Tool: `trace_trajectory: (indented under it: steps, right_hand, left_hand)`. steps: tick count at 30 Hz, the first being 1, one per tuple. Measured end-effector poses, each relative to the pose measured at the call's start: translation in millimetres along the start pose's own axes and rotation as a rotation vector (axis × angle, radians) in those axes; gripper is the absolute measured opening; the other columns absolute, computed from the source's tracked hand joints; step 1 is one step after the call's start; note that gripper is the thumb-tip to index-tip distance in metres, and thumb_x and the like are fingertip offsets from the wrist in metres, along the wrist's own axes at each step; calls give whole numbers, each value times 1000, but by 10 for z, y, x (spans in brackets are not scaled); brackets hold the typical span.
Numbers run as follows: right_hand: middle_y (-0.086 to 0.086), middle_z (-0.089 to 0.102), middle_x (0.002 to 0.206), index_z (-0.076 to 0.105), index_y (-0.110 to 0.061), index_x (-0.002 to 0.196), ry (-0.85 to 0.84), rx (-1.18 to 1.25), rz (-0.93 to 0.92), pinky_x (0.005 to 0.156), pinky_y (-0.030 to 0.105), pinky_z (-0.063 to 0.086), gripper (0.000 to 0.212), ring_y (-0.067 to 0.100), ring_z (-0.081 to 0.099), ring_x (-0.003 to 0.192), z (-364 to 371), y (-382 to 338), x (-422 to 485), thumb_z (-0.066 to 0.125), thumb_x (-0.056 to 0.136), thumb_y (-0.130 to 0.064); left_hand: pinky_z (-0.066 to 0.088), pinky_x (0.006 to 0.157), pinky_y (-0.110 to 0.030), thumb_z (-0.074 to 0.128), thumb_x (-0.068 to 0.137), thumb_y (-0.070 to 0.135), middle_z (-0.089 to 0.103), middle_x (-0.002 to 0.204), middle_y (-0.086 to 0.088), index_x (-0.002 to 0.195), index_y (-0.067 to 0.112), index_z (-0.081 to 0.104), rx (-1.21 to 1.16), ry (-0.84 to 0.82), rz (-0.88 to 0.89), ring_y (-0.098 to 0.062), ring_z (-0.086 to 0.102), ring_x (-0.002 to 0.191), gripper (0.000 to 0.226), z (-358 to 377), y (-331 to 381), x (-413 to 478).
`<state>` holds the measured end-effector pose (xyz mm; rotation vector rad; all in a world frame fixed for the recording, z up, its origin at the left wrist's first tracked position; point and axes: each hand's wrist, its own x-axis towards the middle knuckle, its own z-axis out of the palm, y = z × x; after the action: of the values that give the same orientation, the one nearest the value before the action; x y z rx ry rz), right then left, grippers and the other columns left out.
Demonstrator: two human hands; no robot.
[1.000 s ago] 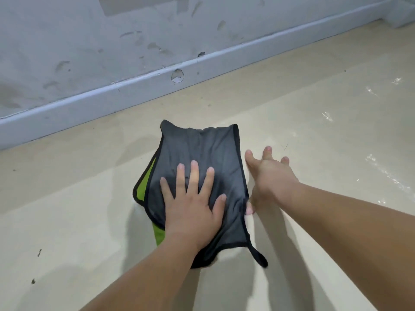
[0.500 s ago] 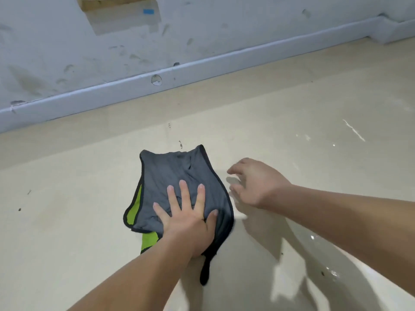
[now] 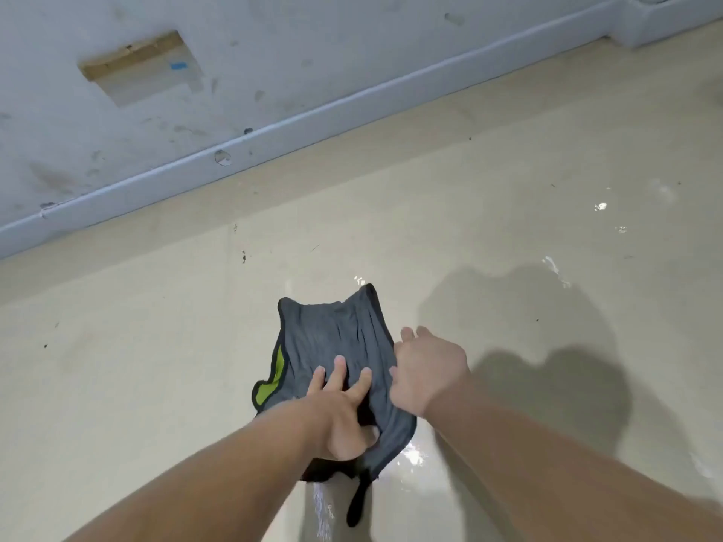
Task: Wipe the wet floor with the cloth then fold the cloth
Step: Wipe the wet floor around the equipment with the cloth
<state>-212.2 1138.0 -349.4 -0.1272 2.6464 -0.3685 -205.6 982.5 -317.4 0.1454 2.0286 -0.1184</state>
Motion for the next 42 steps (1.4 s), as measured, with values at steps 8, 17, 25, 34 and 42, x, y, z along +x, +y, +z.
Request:
trace_trajectory:
  steps: [8,17,25,34,42]
  right_hand:
    - [-3,54,120,49,-23,128,-292,-24,78,90,47,53,55,31,59,111,-320,90,-10,47,73,-26]
    - [-6,66,116,65,-30,117,-339,93,154,90,36,53,33,23,63,107,-387,29,164,54,86,-30]
    - [-11,66,101,67,-34,111,42,317,316,87,39,55,24,17,63,97,-612,-63,425,58,89,-38]
    - [-3,38,154,37,-26,153,97,223,295,114,29,36,87,15,38,143,-777,-154,975,73,73,-21]
    - [0,11,164,2,-38,159,-92,140,347,117,47,34,146,25,16,152,-1126,-436,1899,96,48,-56]
  left_hand:
    - [10,128,-60,39,106,60,-30,170,-3,162,41,-18,292,-111,41,-32,-7,161,82,-351,49,-137]
    - [-15,121,-68,24,96,81,-46,161,-7,153,53,-28,281,200,202,-34,-40,150,82,-591,-338,657]
    - [-13,116,-76,8,90,85,-21,172,-19,165,39,-4,225,808,385,-42,-26,156,89,-724,-339,1346]
    - [-11,124,-64,27,95,82,-7,176,-4,163,51,6,431,783,882,-28,-13,161,78,-954,-1201,1557]
    - [-16,118,-71,6,93,83,-25,172,-7,162,47,-11,30,872,258,-35,-31,155,80,-1323,-1406,1766]
